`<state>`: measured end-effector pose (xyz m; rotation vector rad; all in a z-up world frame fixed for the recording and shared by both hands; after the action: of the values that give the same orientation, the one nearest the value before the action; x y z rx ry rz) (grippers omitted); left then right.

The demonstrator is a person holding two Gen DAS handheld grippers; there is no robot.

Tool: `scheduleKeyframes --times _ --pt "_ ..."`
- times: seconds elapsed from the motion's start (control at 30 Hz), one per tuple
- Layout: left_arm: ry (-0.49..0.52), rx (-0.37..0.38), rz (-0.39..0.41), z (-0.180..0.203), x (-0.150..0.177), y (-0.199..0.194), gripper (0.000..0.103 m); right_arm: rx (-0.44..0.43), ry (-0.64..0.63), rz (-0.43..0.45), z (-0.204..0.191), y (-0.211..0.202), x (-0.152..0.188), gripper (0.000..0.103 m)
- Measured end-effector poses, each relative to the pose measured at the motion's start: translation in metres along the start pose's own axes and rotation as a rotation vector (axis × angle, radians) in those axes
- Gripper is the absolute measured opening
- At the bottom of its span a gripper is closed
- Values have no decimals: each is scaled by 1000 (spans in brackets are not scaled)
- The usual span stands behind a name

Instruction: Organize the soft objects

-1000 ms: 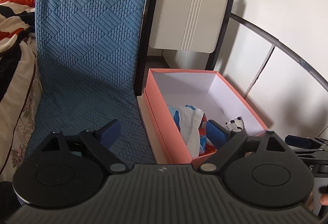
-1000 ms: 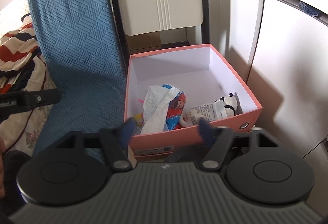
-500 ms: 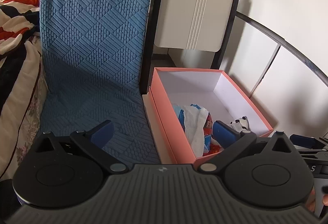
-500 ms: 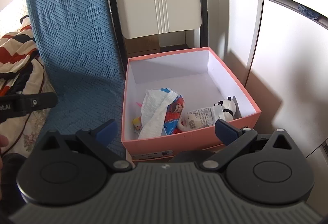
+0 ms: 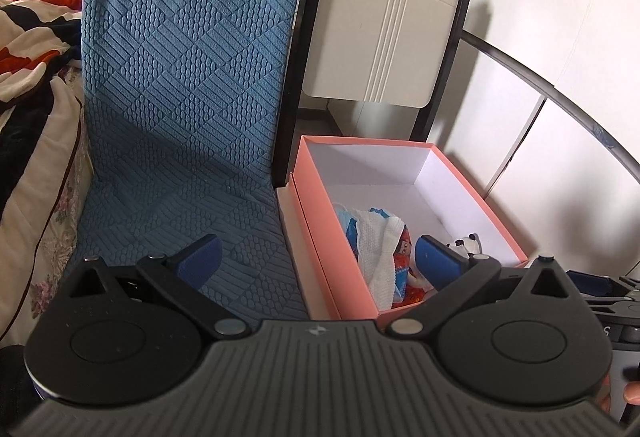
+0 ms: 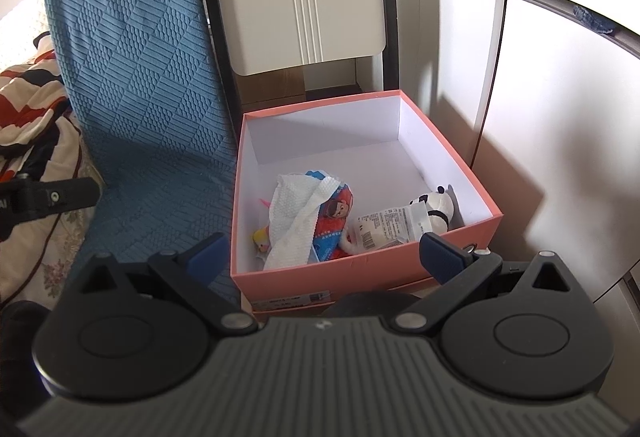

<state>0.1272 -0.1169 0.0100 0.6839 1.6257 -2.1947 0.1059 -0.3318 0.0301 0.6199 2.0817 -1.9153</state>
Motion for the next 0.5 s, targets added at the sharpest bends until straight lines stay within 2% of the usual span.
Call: scheduleKeyframes --times 0.5 --pt "12 -13 -5 3 2 1 103 10 -2 0 0 0 3 103"
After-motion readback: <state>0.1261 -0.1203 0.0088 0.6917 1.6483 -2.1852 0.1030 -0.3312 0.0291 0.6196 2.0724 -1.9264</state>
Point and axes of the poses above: each gripper's, at about its wrist camera, not at the fingertips, and y roughly the way its jaws point, z to its right, x to its underside, the point moved 9 cm from there along y, roughly the way its jaws point, and after that the axes turned 14 degrees about -z, right-handed, at the moved point
